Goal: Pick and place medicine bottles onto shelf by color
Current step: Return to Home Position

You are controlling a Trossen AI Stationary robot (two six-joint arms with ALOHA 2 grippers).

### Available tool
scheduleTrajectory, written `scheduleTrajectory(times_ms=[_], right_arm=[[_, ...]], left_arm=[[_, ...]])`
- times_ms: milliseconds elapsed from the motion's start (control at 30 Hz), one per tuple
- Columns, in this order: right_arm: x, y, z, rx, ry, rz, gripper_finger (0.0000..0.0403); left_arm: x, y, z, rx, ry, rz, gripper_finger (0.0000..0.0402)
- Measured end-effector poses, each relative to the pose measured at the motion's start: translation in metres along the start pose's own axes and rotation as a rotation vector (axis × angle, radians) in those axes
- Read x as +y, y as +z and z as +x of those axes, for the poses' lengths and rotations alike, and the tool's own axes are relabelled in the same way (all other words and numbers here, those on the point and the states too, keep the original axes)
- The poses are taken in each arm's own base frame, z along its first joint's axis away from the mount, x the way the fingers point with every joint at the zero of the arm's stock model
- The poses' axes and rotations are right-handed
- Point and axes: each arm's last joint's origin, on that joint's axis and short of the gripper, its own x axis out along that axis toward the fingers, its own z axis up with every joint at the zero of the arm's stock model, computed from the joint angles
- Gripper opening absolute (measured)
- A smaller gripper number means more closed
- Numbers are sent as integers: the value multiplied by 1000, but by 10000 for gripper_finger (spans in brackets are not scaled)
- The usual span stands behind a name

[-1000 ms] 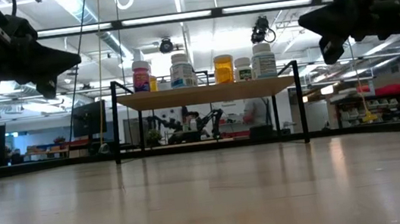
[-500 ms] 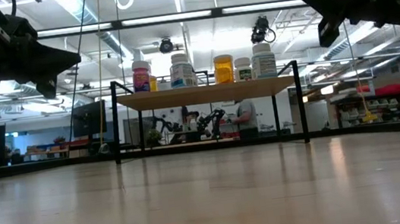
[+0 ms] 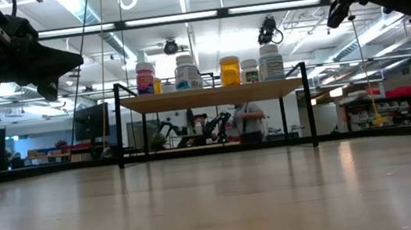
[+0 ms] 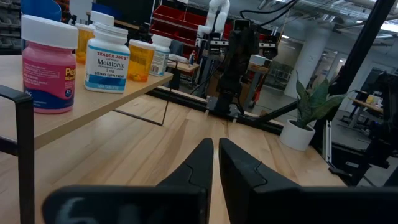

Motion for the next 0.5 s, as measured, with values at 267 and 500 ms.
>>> scheduleTrajectory(times_ms=[267, 500], right_arm=[[1, 2, 0, -21, 7, -4, 28], [1, 2, 0, -24, 8, -5, 28]], left_arm=[[0, 0, 0, 0, 1, 0, 23], [0, 0, 0, 0, 1, 0, 34]])
